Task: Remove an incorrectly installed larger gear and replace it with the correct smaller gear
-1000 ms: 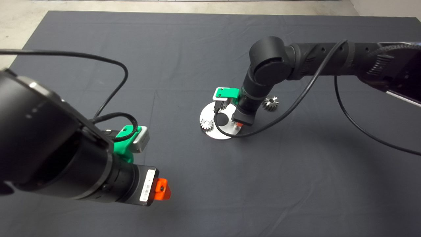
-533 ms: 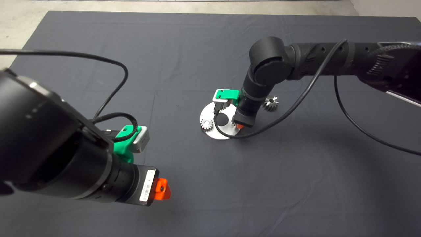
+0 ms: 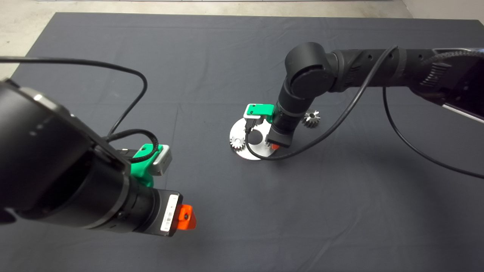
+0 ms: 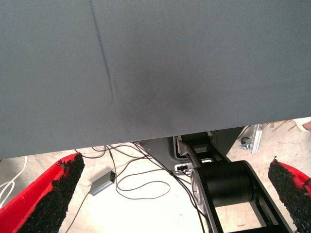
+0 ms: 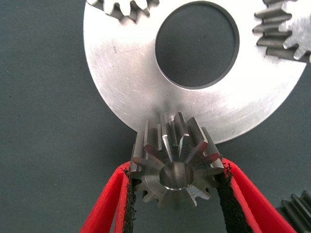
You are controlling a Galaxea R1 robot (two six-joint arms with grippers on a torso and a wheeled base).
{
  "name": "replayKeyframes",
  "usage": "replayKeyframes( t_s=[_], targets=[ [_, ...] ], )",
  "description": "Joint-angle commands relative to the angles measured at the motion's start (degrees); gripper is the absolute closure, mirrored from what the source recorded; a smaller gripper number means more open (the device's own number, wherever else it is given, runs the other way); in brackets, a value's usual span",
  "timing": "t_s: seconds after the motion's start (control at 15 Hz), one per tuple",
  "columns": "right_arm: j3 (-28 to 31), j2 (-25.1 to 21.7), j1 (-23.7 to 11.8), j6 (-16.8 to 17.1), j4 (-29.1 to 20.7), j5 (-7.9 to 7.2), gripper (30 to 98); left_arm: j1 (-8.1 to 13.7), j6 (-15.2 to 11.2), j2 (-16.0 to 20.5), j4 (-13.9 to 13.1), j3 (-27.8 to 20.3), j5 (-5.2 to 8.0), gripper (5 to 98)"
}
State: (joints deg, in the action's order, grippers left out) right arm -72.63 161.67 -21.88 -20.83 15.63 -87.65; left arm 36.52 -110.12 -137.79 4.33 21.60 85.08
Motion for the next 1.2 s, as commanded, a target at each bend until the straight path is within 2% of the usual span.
replayKeyframes(
  t_s=[0.0, 1.13],
  targets=[
    [0.0, 0.8, -1.7, 0.0, -1.7, -7.35, 90.3, 0.8, -0.2, -0.1, -0.9, -0.9, 0.09, 6.1],
    [-1.3, 0.2, -1.8, 0.3, -1.4, -7.35, 90.1, 0.8, -0.2, -0.1, -0.9, -0.9, 0.09, 6.1]
  ],
)
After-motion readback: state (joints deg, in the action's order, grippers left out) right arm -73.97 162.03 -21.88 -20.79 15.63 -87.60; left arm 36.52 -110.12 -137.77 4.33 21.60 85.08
